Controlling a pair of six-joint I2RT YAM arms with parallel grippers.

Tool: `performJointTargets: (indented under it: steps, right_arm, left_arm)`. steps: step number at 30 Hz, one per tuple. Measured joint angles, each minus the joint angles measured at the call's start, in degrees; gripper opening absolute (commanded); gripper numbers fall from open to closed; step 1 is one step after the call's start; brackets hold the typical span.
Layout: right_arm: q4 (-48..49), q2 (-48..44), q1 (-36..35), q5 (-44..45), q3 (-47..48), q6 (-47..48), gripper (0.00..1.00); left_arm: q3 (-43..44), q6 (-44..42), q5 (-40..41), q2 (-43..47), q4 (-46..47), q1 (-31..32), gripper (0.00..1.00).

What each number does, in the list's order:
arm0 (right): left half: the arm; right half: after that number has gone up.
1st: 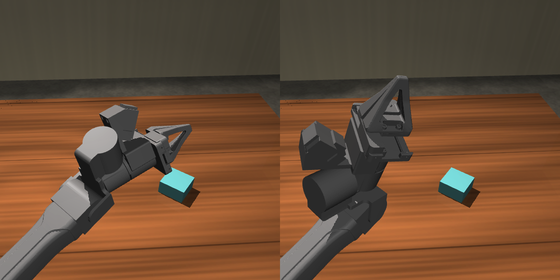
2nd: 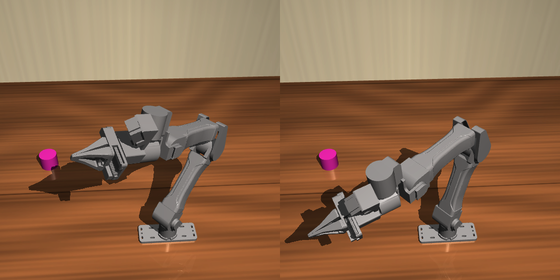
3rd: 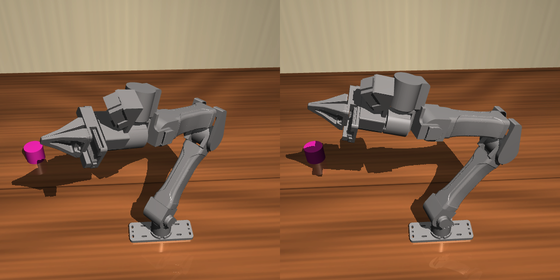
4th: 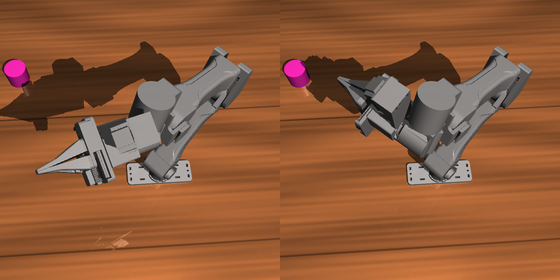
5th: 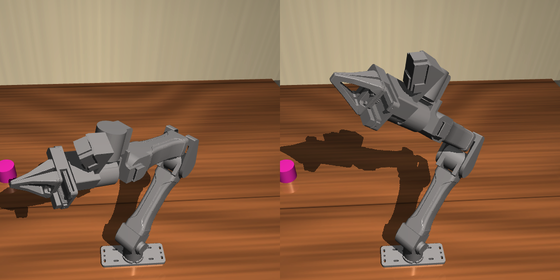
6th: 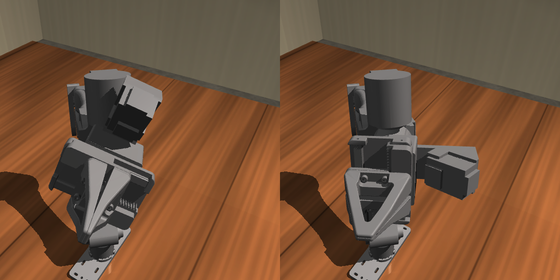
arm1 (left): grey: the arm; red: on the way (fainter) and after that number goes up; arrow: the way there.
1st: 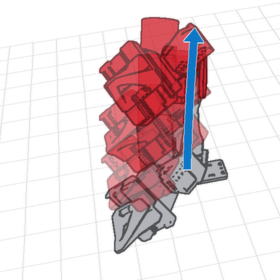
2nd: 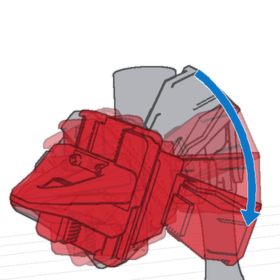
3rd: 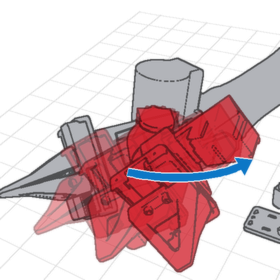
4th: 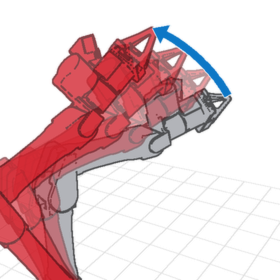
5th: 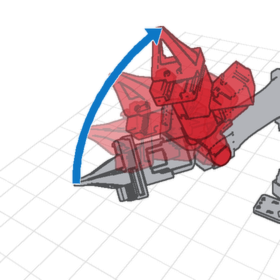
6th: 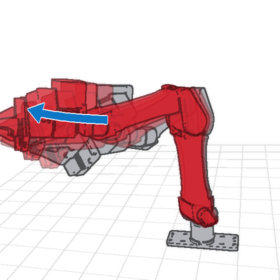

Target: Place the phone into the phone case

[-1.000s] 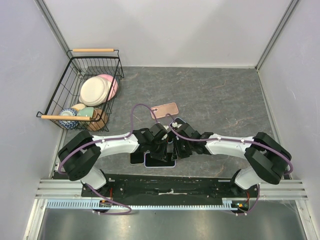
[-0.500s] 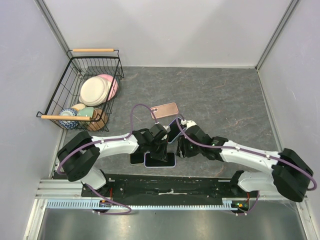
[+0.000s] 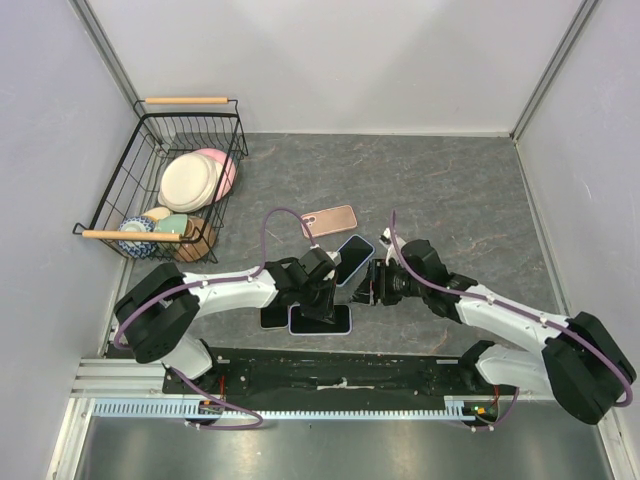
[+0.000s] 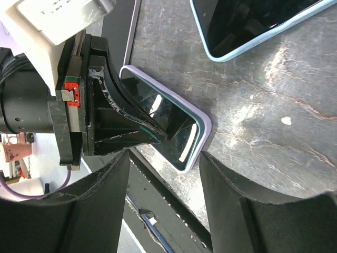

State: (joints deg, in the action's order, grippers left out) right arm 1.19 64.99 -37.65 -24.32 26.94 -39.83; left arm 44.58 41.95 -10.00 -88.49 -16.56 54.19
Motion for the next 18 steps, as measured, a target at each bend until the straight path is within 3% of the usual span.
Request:
performJointTargets:
  steps: [18]
  right_arm:
    - [2.5, 14.9, 0.1, -2.1, 0.0, 3.6, 0.49]
  left_arm:
    - [0.5, 0.0, 1.3, -0.1, -0.8, 0.8, 0.02]
